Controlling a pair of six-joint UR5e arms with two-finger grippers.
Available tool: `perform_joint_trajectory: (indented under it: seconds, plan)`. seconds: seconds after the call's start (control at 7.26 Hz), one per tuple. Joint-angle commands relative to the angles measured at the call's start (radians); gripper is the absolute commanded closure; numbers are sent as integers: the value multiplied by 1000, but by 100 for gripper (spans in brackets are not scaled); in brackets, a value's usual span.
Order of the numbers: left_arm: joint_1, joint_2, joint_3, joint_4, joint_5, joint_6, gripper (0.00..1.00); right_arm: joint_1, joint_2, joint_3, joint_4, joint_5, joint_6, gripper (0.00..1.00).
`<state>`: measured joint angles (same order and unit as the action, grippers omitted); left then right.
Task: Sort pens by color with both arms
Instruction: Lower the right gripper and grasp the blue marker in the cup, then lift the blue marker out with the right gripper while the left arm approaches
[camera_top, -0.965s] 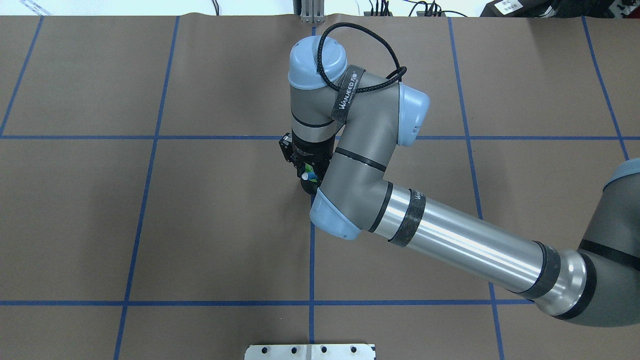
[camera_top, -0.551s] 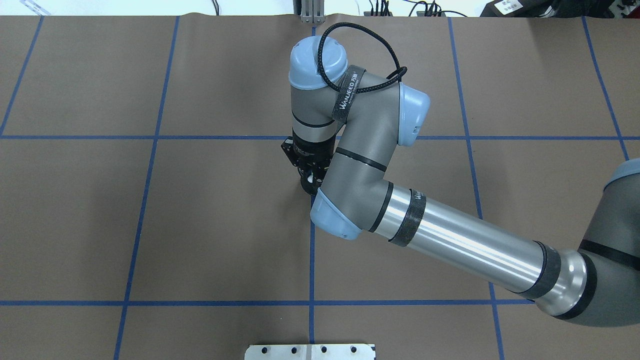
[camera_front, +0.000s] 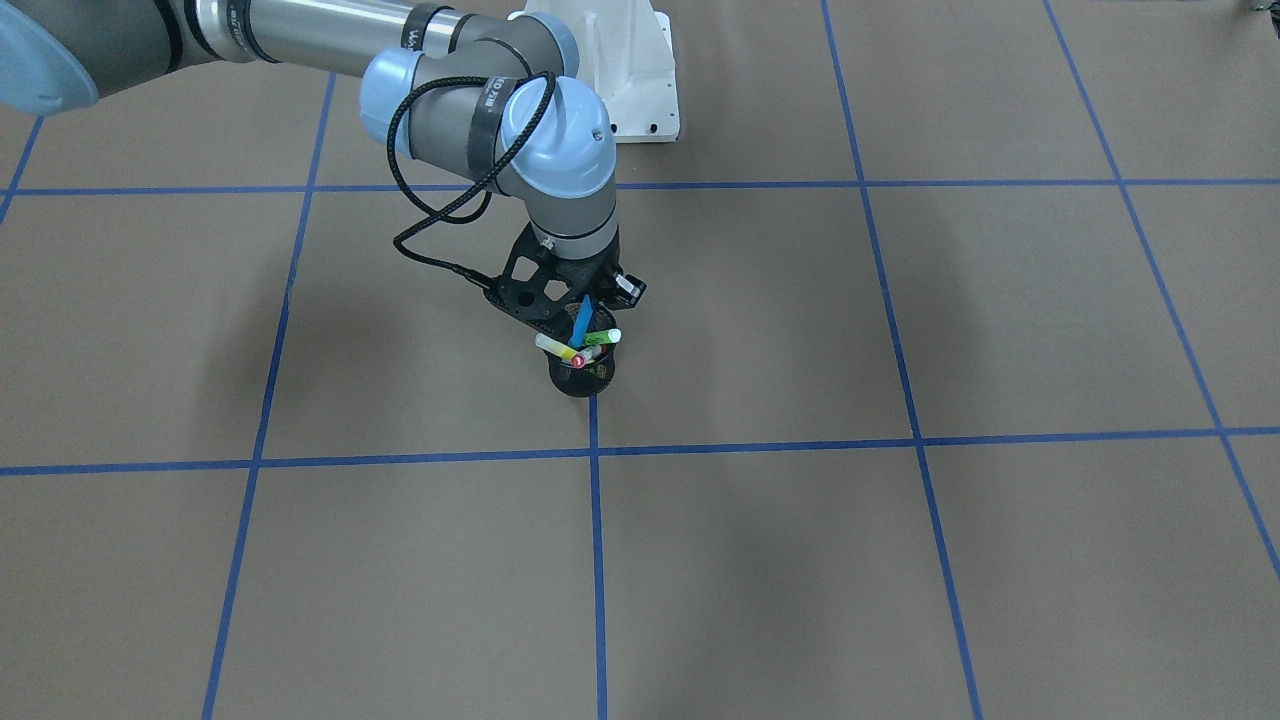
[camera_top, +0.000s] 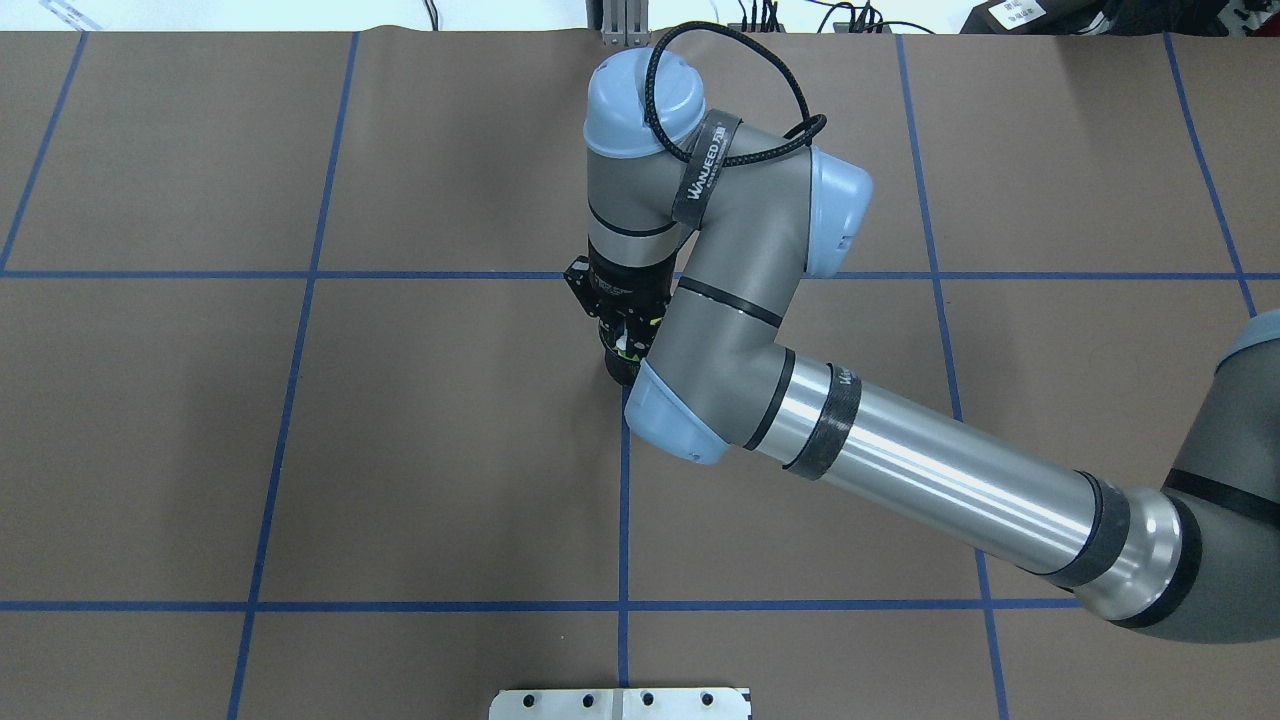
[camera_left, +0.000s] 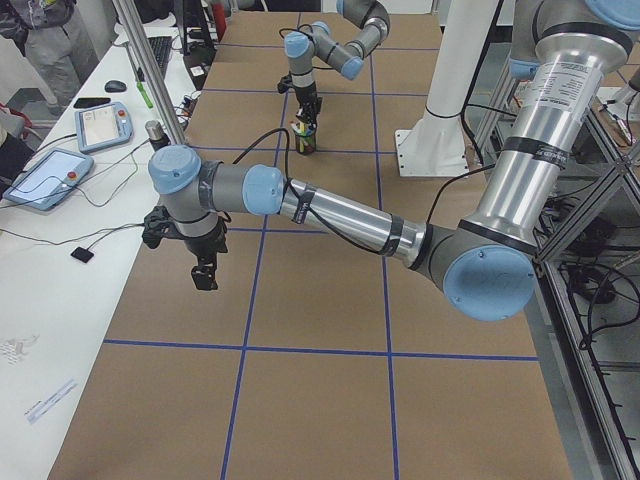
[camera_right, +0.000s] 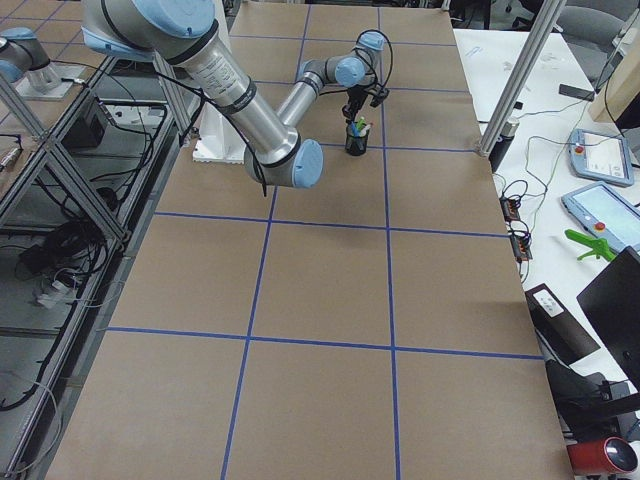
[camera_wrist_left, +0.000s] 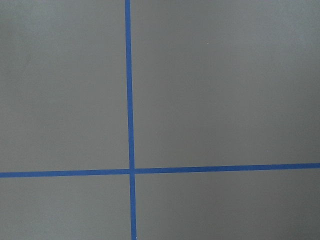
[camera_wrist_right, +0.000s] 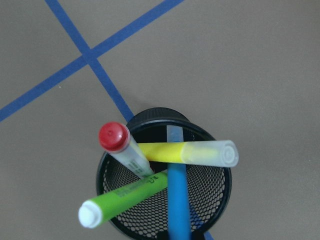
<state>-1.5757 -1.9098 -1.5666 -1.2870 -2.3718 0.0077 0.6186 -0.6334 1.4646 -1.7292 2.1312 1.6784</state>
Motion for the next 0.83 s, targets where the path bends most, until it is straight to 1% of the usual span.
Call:
perform_joint_trajectory:
  seconds: [0.0, 0.14, 0.28, 0.41, 0.55, 0.69]
  plan:
    - [5, 0, -7, 2, -3, 0, 0, 59, 0, 151, -134, 60, 1, 78]
    - [22, -3, -15, 27, -27, -6, 0, 75, -5, 239, -218, 97, 3, 78]
    - [63, -24, -19, 31, -46, -71, 0, 98, -8, 296, -257, 117, 9, 78]
    - [115, -38, -127, 75, -46, -189, 0, 157, -6, 348, -268, 130, 3, 78]
    - [208, -41, -216, 103, -46, -289, 0, 190, -11, 367, -248, 118, -40, 78]
    - [271, -63, -255, 95, -46, -395, 0, 223, -15, 370, -234, 72, -209, 78]
